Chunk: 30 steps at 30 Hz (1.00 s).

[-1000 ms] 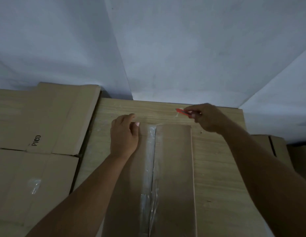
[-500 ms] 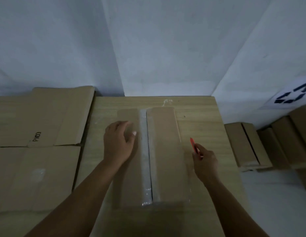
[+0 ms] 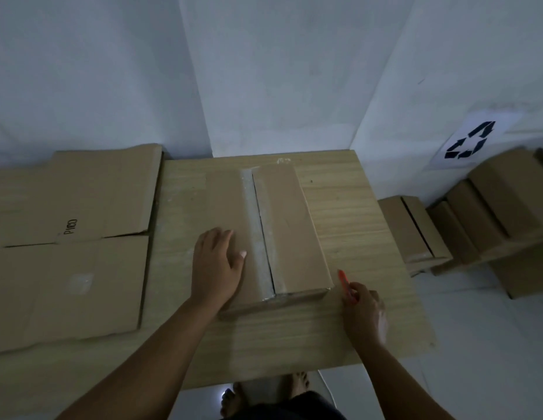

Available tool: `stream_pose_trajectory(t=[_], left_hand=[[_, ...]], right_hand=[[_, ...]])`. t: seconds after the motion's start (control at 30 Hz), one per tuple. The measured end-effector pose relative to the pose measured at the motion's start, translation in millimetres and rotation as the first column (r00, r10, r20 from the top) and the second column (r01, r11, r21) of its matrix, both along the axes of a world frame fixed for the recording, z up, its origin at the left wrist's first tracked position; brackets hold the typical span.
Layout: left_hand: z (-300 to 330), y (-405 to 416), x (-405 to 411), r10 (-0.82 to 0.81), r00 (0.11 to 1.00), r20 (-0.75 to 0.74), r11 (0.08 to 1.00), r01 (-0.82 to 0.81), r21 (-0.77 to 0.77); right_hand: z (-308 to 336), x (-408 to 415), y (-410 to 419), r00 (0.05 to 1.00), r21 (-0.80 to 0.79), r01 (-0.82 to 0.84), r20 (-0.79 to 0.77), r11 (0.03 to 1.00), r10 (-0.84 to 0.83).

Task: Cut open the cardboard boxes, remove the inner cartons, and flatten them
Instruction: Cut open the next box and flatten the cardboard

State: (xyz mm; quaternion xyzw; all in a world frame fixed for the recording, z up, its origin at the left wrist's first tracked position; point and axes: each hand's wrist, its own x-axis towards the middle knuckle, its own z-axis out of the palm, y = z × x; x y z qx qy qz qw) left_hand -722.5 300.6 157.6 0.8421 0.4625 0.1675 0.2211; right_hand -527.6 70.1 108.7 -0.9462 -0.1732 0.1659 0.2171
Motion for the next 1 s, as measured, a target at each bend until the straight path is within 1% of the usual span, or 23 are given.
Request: stream_pose_trajectory(t=[0.07,0.13,0.2,0.23,0.33,0.4,0.43,0.5,0.57,0.67,0.73,0.8,0.9,0.97,1.0], left_hand=[[0,-1,1,0.019,1.0,-0.002,0.999,-0.019,-0.039],[2,0,4,0.036,0.999,-0.01,0.999,-0.036,-0.038],[4,5,7,0.048,0.999,-0.023,0.998,-0.049,-0.026],[5,8,10,0.051,0.998,-0.025,0.998,-0.052,-0.024],[6,23,18,0.046,0.999,-0.008,0.999,-0.046,-0.016],[7,34,25,0.026,1.0,0.001,1.0,-0.026,-0.005],[8,39,28,0.015,1.0,-0.007,1.0,-0.016,-0.011],[6,45,32,-0.003,0.999,-0.033,0.999,0.002,-0.041],[1,47,34,-0.009,0.998,-0.055,0.997,0.005,-0.082],[-8,46,34,-0.017,0.997,-0.069,0.996,0.011,-0.085],[-10,46,34,-0.023,0.996,-0.085,0.997,0.017,-0.071],[-10,47,34,-0.02,0.995,-0.102,0.997,0.012,-0.073],[-10,48,36,-0.016,0.991,-0.133,0.998,0.006,-0.07],[-10,48,36,-0.021,0.991,-0.131,0.999,0.015,-0.048],[-11,48,36,-0.022,0.991,-0.133,0.999,0.017,-0.034]], right_hand=[[0,1,0,1.0,-0.027,-0.006,0.002,1.0,0.006],[6,2,4,0.999,-0.018,0.041,0.009,0.999,-0.041],[17,4,15,0.996,0.073,0.08,0.035,0.994,-0.083],[24,5,25,0.994,0.124,0.073,0.067,0.99,-0.082],[48,15,68,0.986,0.277,-0.005,0.159,0.961,-0.041],[65,18,104,0.975,0.323,-0.122,0.215,0.939,0.053],[73,17,121,0.963,0.308,-0.194,0.243,0.931,0.12],[83,11,153,0.927,0.214,-0.324,0.269,0.922,0.263],[85,3,177,0.893,0.099,-0.409,0.248,0.907,0.376],[81,-8,196,0.87,-0.063,-0.461,0.163,0.885,0.465],[78,-10,199,0.86,-0.143,-0.471,0.146,0.871,0.489],[83,-11,200,0.866,-0.139,-0.461,0.144,0.877,0.478],[100,-11,203,0.873,-0.084,-0.47,0.102,0.878,0.477],[112,-9,202,0.884,0.001,-0.464,0.067,0.886,0.463],[117,-7,200,0.895,0.07,-0.446,0.05,0.892,0.443]])
